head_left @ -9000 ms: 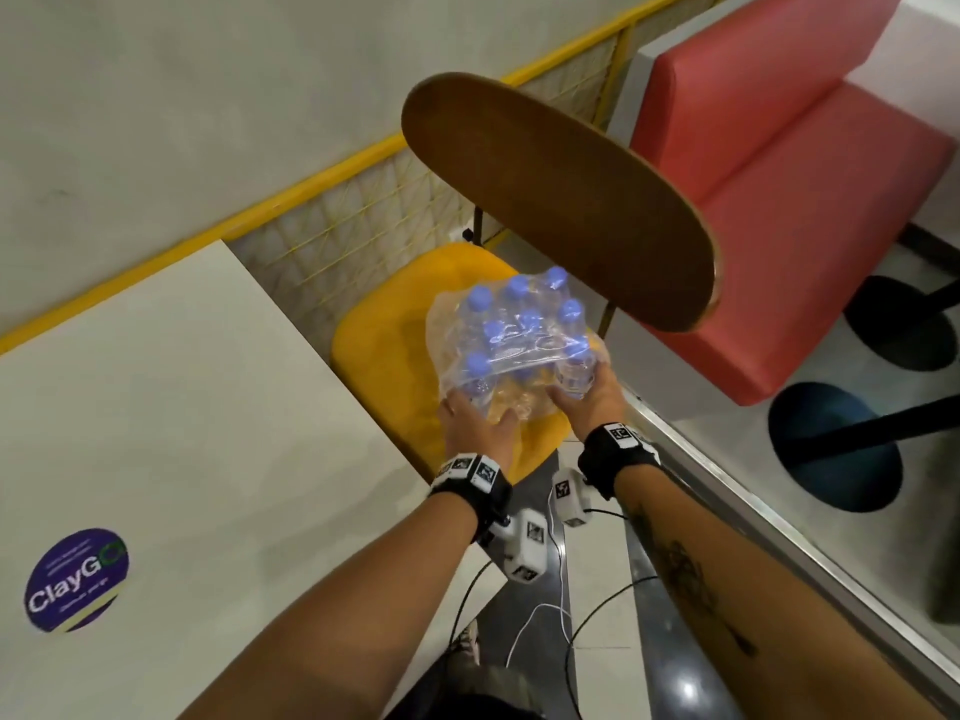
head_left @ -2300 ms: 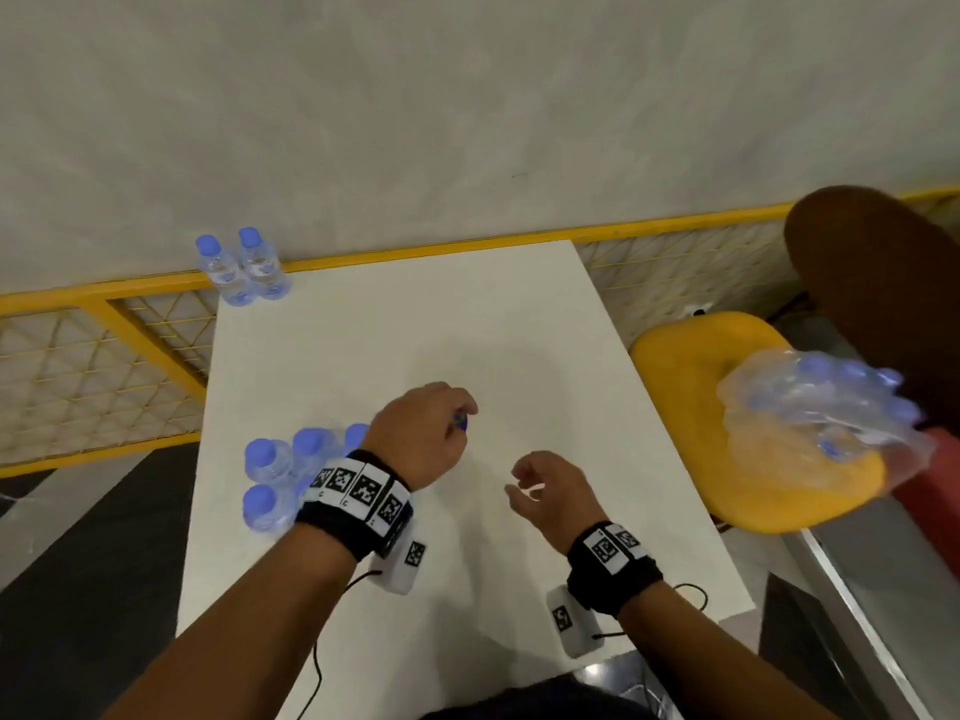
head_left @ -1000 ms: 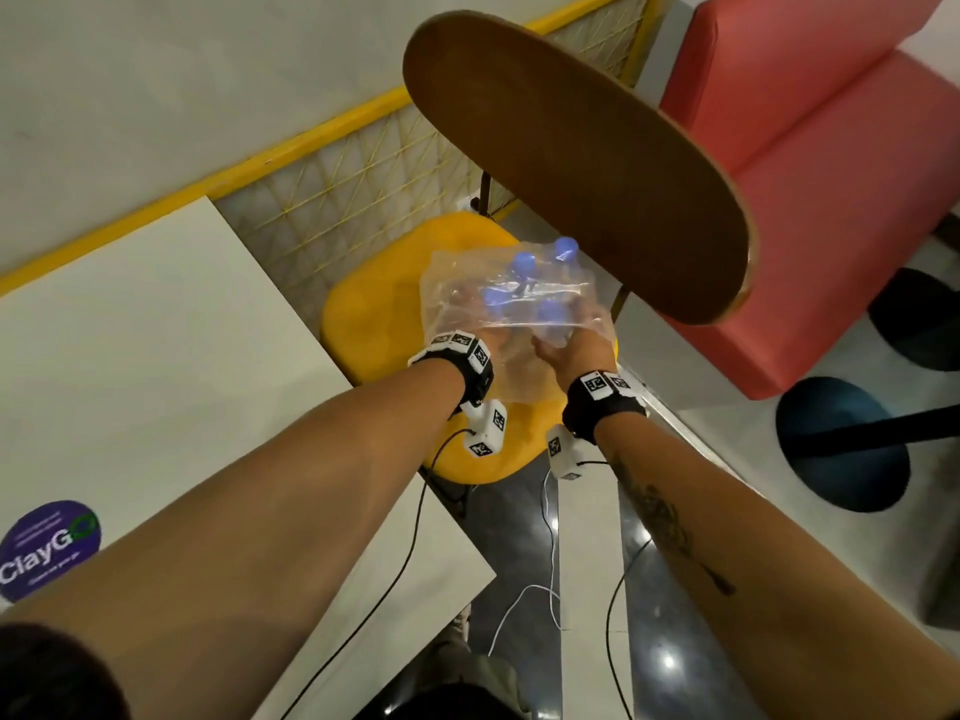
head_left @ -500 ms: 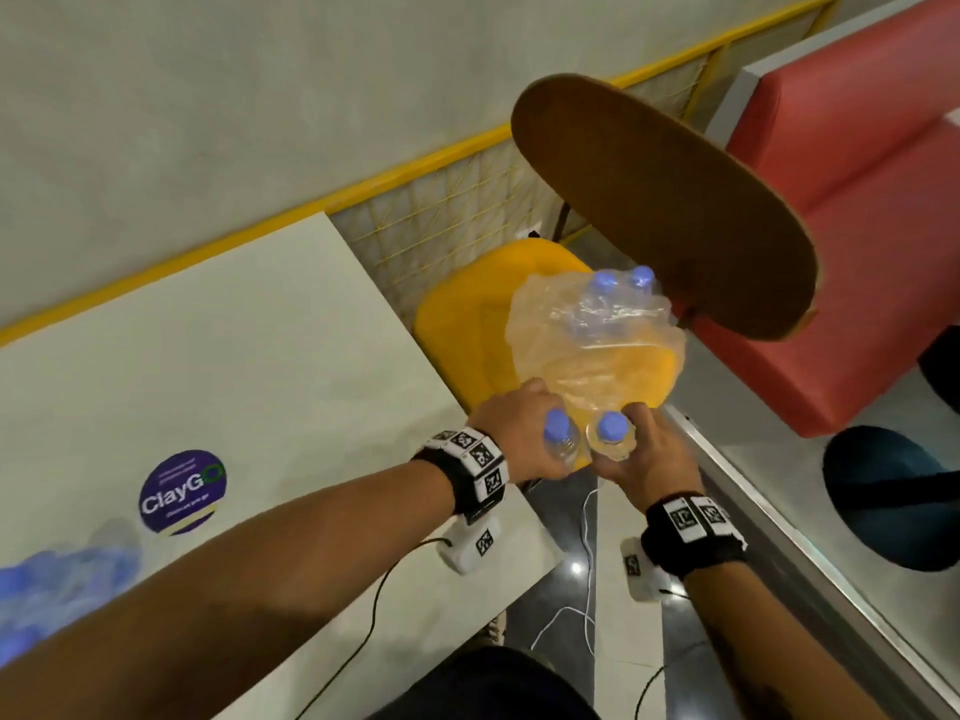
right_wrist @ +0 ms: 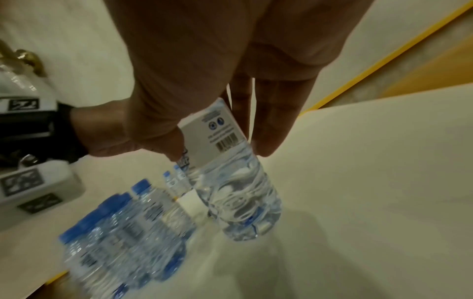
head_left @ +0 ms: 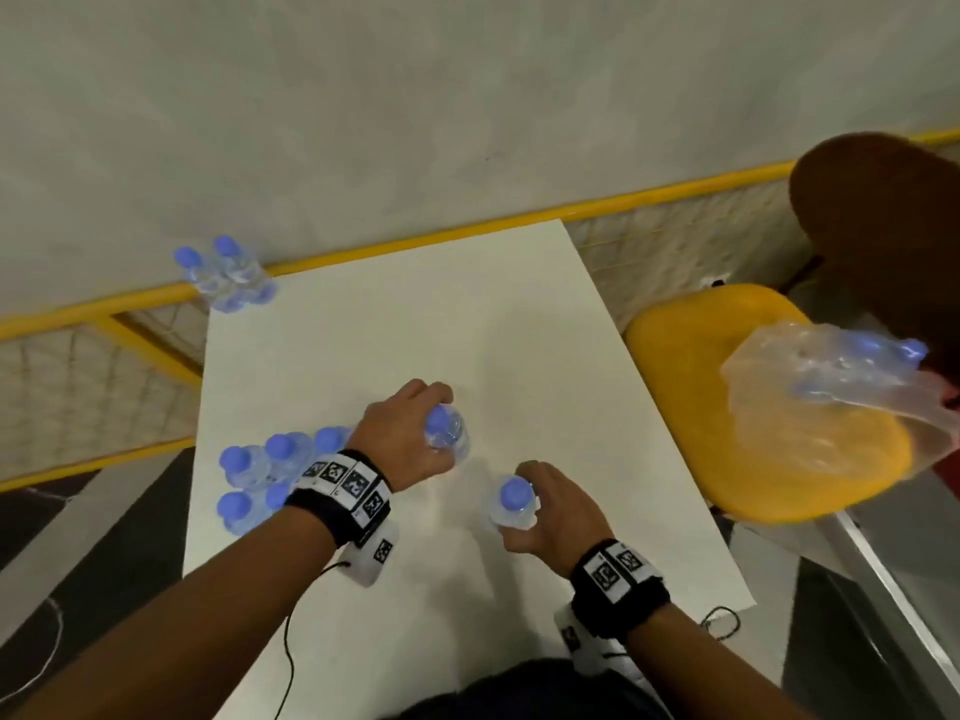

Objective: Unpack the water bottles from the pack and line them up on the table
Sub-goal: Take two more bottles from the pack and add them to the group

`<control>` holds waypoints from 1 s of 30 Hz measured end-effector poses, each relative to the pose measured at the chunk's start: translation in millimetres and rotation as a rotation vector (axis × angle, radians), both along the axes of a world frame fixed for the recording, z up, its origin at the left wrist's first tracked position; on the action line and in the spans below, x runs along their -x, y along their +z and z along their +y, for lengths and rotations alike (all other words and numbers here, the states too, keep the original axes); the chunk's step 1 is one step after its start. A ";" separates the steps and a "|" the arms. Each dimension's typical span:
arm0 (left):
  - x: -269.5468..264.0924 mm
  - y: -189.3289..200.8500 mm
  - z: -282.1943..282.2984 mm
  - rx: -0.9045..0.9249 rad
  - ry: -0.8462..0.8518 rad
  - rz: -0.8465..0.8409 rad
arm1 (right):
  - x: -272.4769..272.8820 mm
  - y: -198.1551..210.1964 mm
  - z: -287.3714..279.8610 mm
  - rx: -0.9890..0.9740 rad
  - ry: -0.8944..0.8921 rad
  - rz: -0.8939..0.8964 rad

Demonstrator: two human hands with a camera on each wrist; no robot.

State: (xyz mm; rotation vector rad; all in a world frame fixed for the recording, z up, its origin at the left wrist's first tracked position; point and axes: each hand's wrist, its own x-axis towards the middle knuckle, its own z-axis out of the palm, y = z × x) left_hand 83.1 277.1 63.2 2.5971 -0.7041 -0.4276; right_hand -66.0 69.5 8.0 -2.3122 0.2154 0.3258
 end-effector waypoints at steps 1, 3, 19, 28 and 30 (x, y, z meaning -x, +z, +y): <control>-8.4 -4.2 13.9 -0.024 0.018 -0.028 | -10.4 -2.2 17.4 -0.009 0.033 -0.007; -23.0 -11.3 35.5 -0.083 0.031 -0.060 | -29.9 -6.7 48.6 -0.039 0.087 -0.016; -51.6 -40.8 75.2 -0.221 -0.059 0.122 | -81.4 -18.6 144.4 0.009 0.107 0.042; -54.9 -36.1 77.7 -0.276 -0.181 0.157 | -81.0 -11.0 139.6 -0.039 0.177 -0.014; -54.0 -35.0 78.4 -0.281 -0.192 0.162 | -80.0 -8.1 138.5 -0.043 0.186 -0.025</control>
